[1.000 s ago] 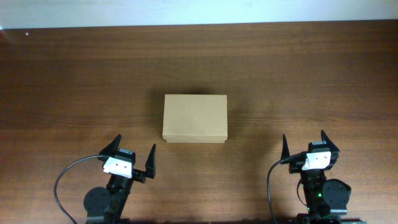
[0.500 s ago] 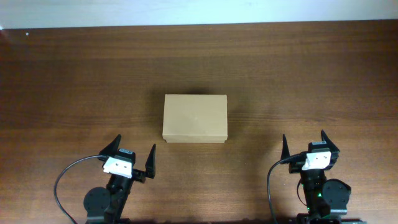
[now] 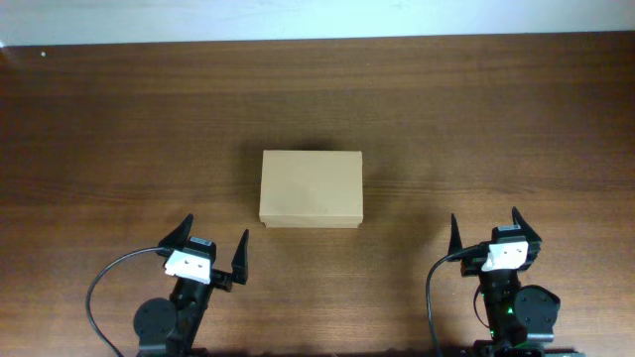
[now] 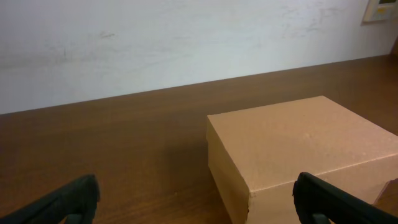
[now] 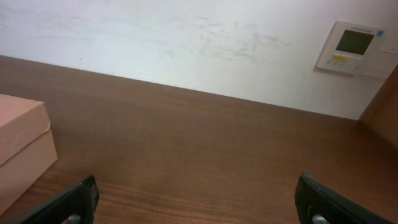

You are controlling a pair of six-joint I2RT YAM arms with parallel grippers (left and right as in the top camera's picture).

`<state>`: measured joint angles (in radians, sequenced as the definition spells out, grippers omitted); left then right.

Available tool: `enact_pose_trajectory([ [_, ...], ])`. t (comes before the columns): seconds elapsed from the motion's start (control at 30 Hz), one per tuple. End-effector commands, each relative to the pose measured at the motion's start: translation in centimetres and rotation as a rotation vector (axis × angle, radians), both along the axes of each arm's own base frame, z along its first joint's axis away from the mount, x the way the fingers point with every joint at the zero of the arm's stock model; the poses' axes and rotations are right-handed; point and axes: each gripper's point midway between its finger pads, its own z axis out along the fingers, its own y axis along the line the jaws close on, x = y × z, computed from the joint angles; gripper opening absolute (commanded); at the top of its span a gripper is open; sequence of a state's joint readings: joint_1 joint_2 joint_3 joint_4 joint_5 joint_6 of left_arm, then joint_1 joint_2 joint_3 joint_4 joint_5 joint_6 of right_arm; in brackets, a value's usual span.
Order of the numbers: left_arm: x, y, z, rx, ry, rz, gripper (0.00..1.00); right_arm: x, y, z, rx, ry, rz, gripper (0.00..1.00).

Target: Pack container

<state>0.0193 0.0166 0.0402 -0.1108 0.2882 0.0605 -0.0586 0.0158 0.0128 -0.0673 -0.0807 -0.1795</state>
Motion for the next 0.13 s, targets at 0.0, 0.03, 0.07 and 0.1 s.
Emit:
enact_pose_trajectory([
  [0.0,-0.01,0.01,-0.07,0.012,-0.01,-0.002,0.99,-0.02,0.02,-0.2,0.004,0.0,0.005,0.99],
  [0.03,-0.01,0.01,-0.07,0.012,-0.01,-0.002,0.99,-0.02,0.02,-0.2,0.004,0.0,0.005,0.99],
  [0.07,-0.01,0.01,-0.07,0.012,-0.01,-0.002,0.99,-0.02,0.02,-0.2,0.004,0.0,0.005,0.99],
  [0.1,-0.01,0.01,-0.07,0.012,-0.01,-0.002,0.99,-0.02,0.02,-0.2,0.004,0.0,0.005,0.99],
])
